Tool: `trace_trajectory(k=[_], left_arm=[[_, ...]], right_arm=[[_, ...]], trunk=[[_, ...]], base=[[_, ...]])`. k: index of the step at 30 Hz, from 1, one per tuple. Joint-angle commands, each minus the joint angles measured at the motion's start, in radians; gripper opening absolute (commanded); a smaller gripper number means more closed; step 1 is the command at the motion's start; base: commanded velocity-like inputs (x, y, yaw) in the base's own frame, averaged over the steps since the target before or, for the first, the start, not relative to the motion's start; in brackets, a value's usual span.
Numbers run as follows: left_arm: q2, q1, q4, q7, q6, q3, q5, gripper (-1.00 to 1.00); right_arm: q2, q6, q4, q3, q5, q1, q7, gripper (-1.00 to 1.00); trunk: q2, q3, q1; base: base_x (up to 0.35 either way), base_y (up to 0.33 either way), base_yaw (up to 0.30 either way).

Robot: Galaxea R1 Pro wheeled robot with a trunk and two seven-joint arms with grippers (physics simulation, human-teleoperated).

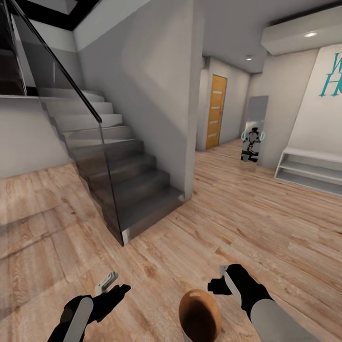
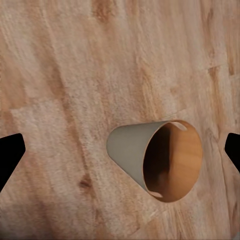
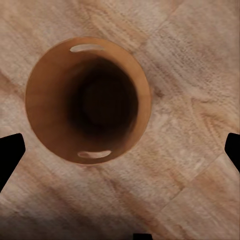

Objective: Put the three can of soda from the living room inside the tash can in the kitchen.

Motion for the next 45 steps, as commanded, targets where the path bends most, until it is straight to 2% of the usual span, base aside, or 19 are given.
trace_trajectory(k=[1,34,39,45], left_arm=[[0.000,0.000,0.000,0.000,0.000,0.000,0.000,1.00],[0.003,0.001,0.011,0.000,0.000,0.001,0.001,1.00],[0.004,-0.001,0.033,0.000,0.000,0.003,0.001,1.00],[0.005,-0.002,0.042,0.000,0.000,0.004,0.001,1.00]], right_arm=[[0.000,0.003,-0.001,-0.001,0.001,0.000,0.000,1.00],[-0.016,0.006,0.001,-0.002,0.000,-0.013,0.001,1.00],[-0.034,0.006,0.014,-0.003,-0.001,-0.018,0.001,1.00],[-0.040,0.006,0.018,-0.004,-0.001,-0.020,0.002,1.00]], trunk=[[-0.007,-0.003,0.004],[-0.238,-0.107,0.130],[-0.273,-0.122,0.150],[-0.315,-0.141,0.173]], base=[[0.000,0.000,0.000],[0.000,0.000,0.000],[0.000,0.000,0.000],[0.000,0.000,0.000]])
